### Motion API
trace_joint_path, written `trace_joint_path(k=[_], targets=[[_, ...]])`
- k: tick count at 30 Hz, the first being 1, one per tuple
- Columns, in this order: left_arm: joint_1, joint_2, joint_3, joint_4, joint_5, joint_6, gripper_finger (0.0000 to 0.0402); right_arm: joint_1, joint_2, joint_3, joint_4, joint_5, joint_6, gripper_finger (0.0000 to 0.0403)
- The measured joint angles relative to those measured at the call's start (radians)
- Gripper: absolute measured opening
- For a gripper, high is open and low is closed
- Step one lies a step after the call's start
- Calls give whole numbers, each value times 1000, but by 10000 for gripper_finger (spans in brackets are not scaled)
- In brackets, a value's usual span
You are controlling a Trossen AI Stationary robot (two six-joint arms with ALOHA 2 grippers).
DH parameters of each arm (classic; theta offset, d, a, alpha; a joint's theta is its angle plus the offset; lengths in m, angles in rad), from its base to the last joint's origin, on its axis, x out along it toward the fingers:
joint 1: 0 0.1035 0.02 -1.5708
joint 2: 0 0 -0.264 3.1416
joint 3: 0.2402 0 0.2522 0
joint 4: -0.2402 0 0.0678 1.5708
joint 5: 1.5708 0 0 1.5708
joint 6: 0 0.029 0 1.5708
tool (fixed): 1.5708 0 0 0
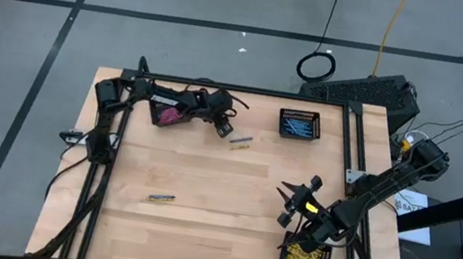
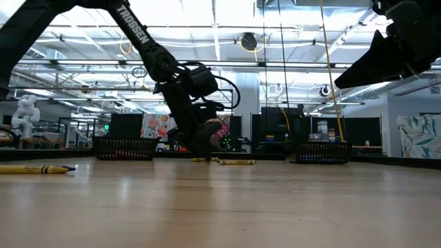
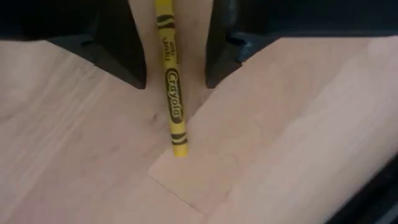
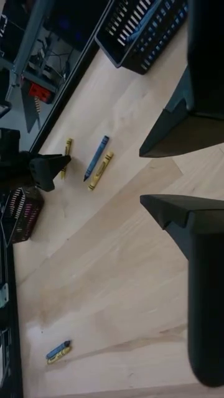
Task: Sort crayons
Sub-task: Put the yellow crayon into the bottom black bin
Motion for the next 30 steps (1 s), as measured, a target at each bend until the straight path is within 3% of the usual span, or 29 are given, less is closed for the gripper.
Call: trace_joint_path(k=[9, 18, 25, 30], targets=[[-9, -10, 4, -82, 62, 62, 14, 0, 0, 0, 0, -3, -1, 91], [-120, -139, -2, -173, 22, 130, 4, 0, 10, 0, 1, -8, 16, 91], [-387, -172, -2, -157, 23, 86, 4, 0, 79, 0, 21, -38, 91, 91], [-578, -123, -2, -76, 15, -7, 4, 0, 87, 0, 68, -38, 94, 91]])
